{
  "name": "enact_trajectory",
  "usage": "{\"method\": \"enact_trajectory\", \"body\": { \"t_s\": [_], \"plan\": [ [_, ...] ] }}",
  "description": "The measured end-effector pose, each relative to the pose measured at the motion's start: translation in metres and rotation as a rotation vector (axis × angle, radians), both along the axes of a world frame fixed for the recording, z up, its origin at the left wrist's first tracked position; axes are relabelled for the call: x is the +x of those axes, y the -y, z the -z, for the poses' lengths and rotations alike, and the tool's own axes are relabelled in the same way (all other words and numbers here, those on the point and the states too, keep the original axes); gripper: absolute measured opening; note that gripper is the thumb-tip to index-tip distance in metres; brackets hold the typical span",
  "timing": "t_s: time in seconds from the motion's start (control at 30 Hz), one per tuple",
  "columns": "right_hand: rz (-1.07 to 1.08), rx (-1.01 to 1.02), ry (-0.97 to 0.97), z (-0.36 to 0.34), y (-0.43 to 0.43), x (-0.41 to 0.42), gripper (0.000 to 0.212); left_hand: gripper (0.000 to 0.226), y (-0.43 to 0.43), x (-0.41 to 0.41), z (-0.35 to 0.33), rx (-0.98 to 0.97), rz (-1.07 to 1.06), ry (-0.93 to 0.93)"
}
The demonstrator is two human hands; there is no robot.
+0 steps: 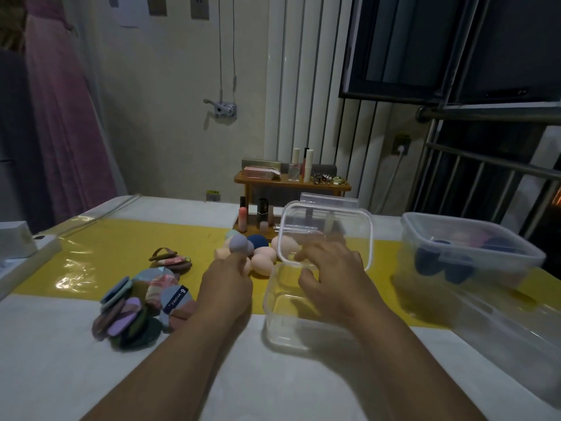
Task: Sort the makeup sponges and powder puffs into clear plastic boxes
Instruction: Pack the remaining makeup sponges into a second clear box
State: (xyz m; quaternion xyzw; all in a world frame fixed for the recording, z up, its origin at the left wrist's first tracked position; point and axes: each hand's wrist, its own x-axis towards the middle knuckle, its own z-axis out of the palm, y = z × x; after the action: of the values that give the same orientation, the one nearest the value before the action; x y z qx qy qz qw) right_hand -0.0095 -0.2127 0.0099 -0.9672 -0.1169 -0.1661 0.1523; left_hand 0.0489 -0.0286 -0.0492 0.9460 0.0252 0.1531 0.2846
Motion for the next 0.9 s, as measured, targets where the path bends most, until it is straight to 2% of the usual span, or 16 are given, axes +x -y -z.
{"method": "enact_trajectory", "body": {
  "t_s": [0.07,0.17,0.3,0.4,0.5,0.67,0.77,0.9],
  "plan": [
    [-0.019,0.04,0.017,-0.005,0.0,-0.002,0.05,0.032,0.0,0.001,0.002,0.011,-0.003,0.002],
    [-0.019,0.052,-0.037,-0.012,-0.001,-0.005,0.042,0.027,-0.002,0.001,0.003,-0.002,-0.001,0.012],
    [0.004,-0.012,-0.138,-0.014,-0.006,-0.009,0.046,0.019,-0.001,-0.001,0.001,-0.006,-0.029,0.091],
    [0.008,-0.003,-0.185,-0.01,-0.009,-0.01,0.05,0.022,-0.001,-0.002,0.002,-0.039,-0.028,0.123],
    [0.034,-0.08,-0.162,-0.01,-0.011,-0.008,0.058,0.026,0.0,-0.002,0.001,-0.11,-0.009,0.119],
    [0.034,-0.207,-0.255,-0.011,-0.017,-0.002,0.056,0.01,-0.002,-0.008,-0.009,-0.333,-0.016,0.141],
    [0.034,-0.126,-0.241,-0.007,-0.016,-0.001,0.046,0.012,0.0,-0.016,-0.015,-0.491,0.007,0.174],
    [0.003,-0.011,-0.232,-0.001,-0.012,-0.002,0.049,0.012,0.002,-0.028,-0.023,-0.816,0.102,0.187]
  ]
}}
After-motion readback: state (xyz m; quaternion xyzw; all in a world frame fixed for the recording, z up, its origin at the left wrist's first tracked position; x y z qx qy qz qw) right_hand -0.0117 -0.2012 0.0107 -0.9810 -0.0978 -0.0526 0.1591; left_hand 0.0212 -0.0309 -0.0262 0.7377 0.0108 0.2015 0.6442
